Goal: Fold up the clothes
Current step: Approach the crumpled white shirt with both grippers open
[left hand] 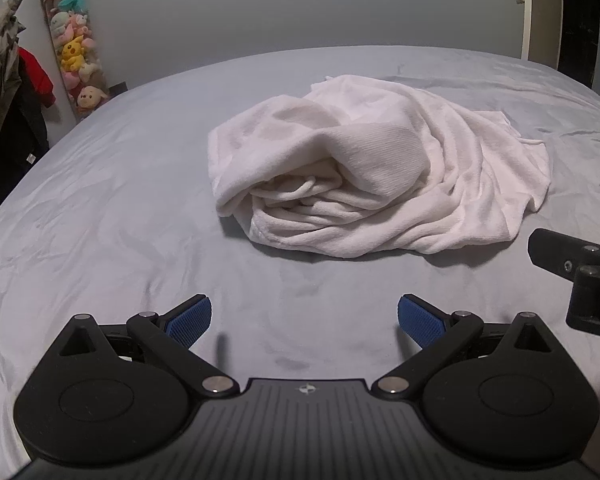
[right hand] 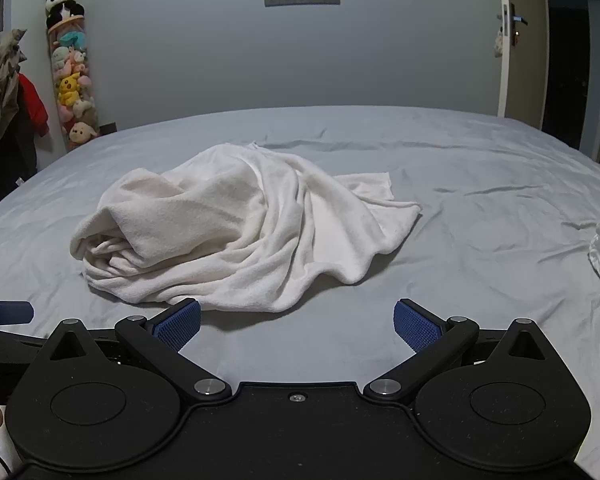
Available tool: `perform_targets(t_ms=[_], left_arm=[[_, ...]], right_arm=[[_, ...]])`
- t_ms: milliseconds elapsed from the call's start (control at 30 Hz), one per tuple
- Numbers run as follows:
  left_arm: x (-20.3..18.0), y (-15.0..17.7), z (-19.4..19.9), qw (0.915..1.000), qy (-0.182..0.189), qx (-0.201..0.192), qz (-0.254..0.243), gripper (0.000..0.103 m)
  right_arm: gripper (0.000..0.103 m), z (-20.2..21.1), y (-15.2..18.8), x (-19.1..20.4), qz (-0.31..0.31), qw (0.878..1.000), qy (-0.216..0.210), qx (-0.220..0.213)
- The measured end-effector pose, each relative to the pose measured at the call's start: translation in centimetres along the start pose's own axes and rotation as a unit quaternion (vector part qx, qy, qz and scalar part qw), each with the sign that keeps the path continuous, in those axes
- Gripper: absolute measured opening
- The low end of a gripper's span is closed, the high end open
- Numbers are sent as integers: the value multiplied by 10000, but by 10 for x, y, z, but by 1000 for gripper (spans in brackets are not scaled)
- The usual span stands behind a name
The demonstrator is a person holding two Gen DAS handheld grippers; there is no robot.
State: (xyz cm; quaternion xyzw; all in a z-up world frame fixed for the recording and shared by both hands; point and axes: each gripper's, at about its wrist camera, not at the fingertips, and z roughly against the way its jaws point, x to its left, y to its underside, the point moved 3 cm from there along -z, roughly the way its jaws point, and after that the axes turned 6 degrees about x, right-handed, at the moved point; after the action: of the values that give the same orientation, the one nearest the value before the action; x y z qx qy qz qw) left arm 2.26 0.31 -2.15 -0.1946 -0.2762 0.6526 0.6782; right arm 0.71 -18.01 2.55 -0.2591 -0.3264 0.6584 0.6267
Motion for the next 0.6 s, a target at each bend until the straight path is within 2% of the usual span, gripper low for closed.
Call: perform_targets(t_ms=[133, 200, 333, 400, 600], left_arm=[[4, -5, -8, 10000, -20, 34, 82, 101], [4, -3, -5, 9999, -4, -95, 86, 101], [2, 0, -3, 9999, 4, -46, 90, 101], [2, 0, -4, 9998, 28, 98, 150, 101], [3, 1, -4, 9998, -10, 129, 149, 101]], right_arm=[[102, 0, 0, 0, -4, 10000, -6, 10], [102, 0, 0, -1, -6, 10000, -9, 16], [102, 0, 0, -1, -2, 10000, -10, 33], [102, -1, 0, -1, 12, 10000, 11, 49], [102, -2, 0, -1, 11, 10000, 46, 67]])
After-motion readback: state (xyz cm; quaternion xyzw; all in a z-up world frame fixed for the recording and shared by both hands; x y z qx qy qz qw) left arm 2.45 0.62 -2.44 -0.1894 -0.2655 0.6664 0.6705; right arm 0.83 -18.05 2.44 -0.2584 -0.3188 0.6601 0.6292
